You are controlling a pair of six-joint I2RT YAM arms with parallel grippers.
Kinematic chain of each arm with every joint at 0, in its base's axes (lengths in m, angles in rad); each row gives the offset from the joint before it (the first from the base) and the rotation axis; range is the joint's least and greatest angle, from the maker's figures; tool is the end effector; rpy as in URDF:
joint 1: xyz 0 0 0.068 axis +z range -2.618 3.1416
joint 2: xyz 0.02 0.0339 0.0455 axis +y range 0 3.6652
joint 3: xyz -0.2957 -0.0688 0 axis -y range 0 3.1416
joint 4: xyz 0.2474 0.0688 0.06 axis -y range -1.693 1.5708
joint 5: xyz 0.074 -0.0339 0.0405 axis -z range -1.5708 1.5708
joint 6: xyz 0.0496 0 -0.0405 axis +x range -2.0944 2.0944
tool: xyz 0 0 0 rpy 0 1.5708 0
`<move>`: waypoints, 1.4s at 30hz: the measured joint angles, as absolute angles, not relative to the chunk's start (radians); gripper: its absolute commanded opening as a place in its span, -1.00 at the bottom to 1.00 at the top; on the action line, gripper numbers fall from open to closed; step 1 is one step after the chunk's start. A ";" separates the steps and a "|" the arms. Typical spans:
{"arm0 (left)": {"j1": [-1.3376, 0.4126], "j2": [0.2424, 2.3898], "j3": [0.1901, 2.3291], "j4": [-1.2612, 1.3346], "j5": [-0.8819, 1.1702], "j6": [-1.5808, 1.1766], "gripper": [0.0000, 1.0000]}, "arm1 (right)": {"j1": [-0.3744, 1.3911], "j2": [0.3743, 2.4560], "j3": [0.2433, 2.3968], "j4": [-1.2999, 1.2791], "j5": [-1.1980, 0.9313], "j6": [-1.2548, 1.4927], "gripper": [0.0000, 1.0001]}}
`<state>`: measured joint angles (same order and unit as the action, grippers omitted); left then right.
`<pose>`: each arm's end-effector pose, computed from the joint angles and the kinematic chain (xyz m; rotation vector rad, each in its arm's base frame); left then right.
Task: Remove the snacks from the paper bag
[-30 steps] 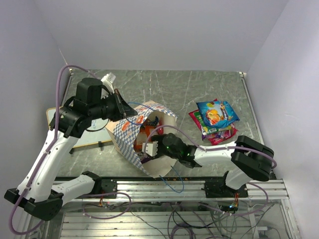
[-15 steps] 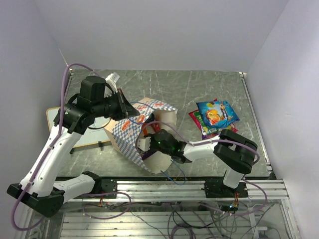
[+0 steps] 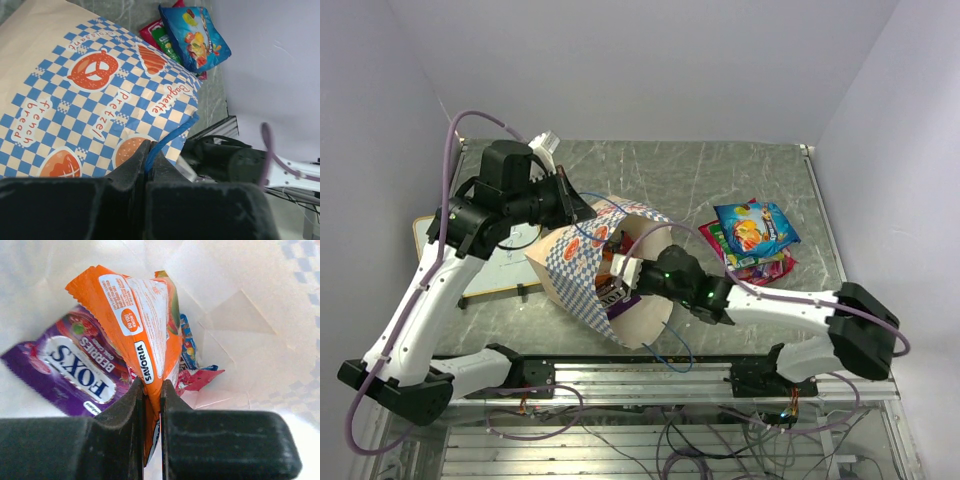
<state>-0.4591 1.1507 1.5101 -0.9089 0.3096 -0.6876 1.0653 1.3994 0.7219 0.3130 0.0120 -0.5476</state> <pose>0.1845 -0.1081 0.4633 -0.0611 2.2593 -0.9794 0.1533 0.2757 0.2525 -1.4018 1.3551 0.3324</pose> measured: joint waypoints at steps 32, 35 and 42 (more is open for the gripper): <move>-0.459 1.279 1.511 -0.779 0.162 -0.749 -0.86 | 1.009 0.762 1.127 -0.339 0.119 -0.412 -1.00; -0.459 1.275 1.511 -0.778 0.162 -0.749 -0.86 | 1.009 0.735 1.125 -0.327 0.187 -0.460 -1.00; -0.455 1.264 1.511 -0.779 0.161 -0.749 -0.86 | 1.007 0.788 1.078 -0.157 0.523 -0.543 -1.00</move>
<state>-0.4549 1.2640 1.5112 -0.7792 0.1612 -0.7486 1.0069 0.7879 1.0782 -0.1574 0.5232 -0.5430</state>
